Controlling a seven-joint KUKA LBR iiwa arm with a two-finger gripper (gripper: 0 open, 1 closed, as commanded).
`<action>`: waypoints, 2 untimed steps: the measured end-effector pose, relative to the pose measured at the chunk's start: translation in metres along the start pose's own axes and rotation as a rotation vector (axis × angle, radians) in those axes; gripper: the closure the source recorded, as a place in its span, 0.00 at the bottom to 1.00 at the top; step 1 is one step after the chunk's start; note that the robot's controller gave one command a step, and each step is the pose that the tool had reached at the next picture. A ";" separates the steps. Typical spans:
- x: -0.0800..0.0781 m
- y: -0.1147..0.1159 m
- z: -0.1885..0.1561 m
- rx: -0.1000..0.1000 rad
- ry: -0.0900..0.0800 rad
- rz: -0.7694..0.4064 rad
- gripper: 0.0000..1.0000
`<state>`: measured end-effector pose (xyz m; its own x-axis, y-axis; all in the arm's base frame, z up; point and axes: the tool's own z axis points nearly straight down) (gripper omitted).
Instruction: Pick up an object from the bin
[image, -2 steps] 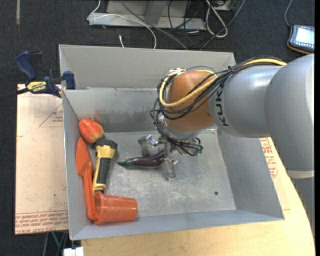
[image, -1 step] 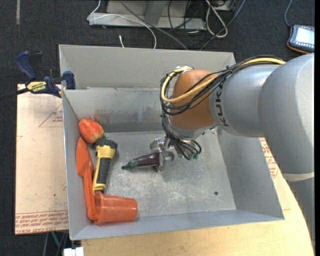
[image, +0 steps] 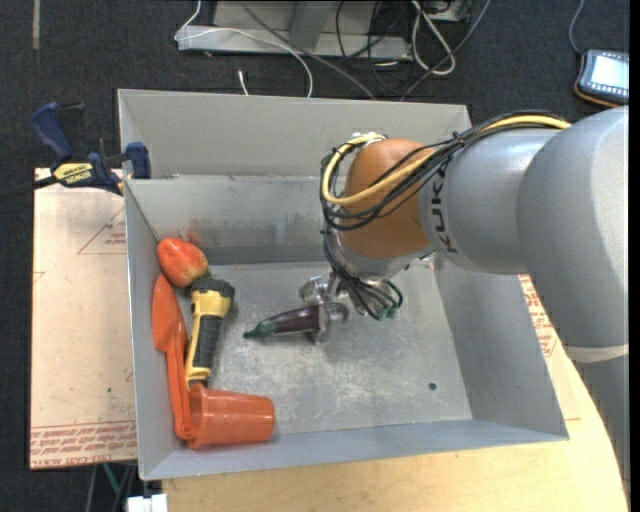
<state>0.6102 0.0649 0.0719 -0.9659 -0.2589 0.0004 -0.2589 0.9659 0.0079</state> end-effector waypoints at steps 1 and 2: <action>0.000 0.000 0.000 0.000 0.000 0.000 1.00; 0.000 0.001 -0.011 -0.001 0.001 -0.001 1.00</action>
Offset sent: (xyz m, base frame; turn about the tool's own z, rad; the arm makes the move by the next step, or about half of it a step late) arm 0.0003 0.0002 0.0244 -0.0001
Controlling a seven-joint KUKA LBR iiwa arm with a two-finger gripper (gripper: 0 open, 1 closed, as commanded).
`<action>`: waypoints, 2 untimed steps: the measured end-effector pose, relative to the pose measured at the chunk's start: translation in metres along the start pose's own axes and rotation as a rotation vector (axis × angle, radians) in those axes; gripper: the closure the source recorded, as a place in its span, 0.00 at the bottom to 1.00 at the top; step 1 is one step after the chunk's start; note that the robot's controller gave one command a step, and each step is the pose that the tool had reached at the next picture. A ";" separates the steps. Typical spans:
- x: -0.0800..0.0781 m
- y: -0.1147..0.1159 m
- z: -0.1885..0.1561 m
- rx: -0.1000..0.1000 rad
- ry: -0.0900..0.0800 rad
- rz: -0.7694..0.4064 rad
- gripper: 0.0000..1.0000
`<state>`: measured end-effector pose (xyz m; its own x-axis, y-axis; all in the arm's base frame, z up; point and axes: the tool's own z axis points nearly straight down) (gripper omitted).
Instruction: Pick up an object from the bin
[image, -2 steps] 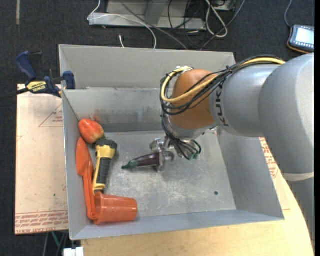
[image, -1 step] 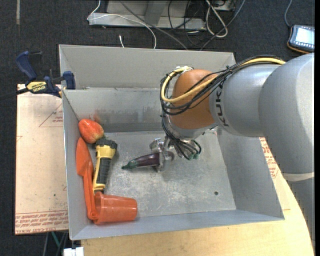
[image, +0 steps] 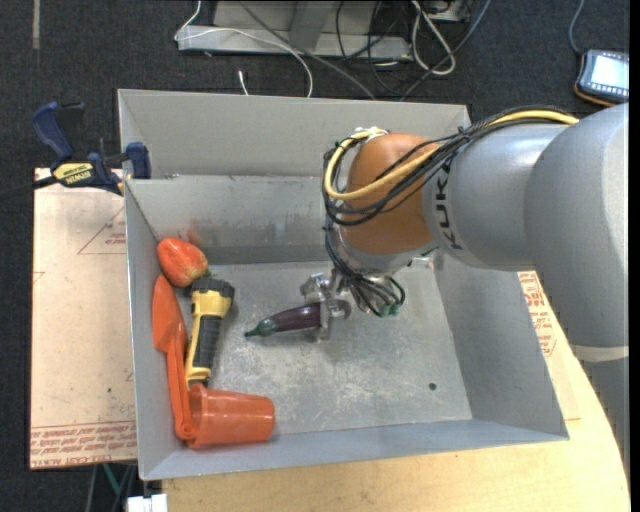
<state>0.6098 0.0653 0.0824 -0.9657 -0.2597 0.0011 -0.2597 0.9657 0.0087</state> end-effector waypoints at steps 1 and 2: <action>-0.001 0.000 -0.013 0.001 -0.004 0.000 1.00; 0.000 0.001 -0.044 -0.001 0.002 -0.001 1.00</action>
Offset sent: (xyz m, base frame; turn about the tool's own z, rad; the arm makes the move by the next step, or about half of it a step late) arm 0.0010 0.0002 0.0712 -0.0003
